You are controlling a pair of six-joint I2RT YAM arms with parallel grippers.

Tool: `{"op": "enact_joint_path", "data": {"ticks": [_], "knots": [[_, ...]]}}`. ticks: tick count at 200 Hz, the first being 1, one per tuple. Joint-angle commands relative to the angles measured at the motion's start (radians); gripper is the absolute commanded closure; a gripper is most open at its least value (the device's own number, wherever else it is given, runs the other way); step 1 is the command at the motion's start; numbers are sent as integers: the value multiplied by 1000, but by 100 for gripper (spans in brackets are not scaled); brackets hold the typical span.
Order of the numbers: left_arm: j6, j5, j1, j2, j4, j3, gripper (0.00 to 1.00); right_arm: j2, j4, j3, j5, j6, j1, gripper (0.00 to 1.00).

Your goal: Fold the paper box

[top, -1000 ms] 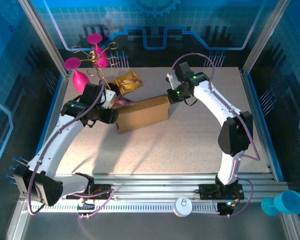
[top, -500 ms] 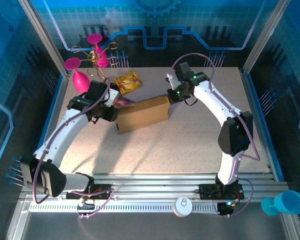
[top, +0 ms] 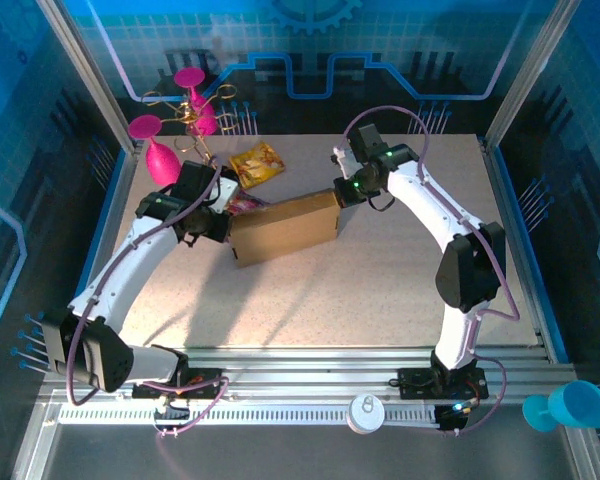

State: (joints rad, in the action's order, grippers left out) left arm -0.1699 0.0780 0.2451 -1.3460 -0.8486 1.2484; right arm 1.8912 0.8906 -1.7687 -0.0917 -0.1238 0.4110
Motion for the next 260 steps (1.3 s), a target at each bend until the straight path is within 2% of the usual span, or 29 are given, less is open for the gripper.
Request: {"op": "enact_joint_path", "data": {"ticks": [1,45,112,175,260], "knots": [[30,-15,-7,-14,3,26,85,28,67,-25,-13,-1,-11,100],[98,-52,-14,-18,-26,57,91,31,79,-37,-4,-2,-2,100],[264,-183,-38,-84,-156,164,92,28,89,-35,12,-6,11,100],[357,-240,-43,-139,-211,238,91,28,89,-37,15,-12,17,100],[416,-254,-45,-105,-108,149,99,28,79,-25,16,-21,17,100]]}}
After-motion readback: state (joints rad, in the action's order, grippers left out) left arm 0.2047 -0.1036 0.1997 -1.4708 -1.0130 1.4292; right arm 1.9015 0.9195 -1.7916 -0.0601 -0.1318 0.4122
